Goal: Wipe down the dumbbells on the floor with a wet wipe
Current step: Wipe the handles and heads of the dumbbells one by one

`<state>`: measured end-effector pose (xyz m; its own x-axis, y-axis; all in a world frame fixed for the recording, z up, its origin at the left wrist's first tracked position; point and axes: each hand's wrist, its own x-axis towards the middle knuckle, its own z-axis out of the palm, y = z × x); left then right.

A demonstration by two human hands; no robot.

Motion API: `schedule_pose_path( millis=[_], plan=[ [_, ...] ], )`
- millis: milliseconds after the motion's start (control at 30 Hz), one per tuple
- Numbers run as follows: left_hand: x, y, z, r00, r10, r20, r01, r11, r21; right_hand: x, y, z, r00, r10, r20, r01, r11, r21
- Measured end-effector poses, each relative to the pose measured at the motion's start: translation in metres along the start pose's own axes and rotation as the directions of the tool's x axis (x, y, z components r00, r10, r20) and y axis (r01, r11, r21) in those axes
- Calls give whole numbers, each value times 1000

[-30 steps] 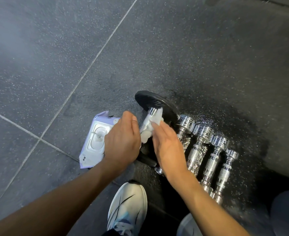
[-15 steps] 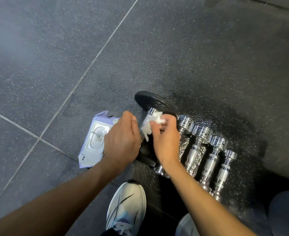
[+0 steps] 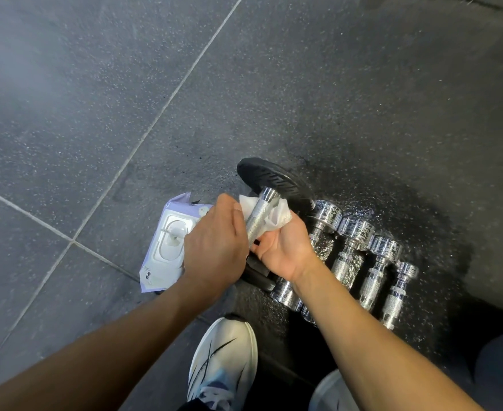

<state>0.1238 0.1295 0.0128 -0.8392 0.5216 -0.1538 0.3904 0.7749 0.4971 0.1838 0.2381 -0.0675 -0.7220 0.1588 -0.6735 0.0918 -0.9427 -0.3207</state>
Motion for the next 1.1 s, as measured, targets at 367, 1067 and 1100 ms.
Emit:
schedule_pose_path(
  millis=[367,1067,1100],
  plan=[
    [1,-1,2,1000,-9,-6,9,1000,9,3,-2,22,960,-183,-211,155,978,-139],
    [2,-2,4,1000,-5,-9,5,1000,11,-41,12,24,985,-30,-167,-119,583,-804],
    [2,-2,4,1000,-5,-8,5,1000,12,-45,11,23,984,-35,-172,-122,565,-816]
  ],
)
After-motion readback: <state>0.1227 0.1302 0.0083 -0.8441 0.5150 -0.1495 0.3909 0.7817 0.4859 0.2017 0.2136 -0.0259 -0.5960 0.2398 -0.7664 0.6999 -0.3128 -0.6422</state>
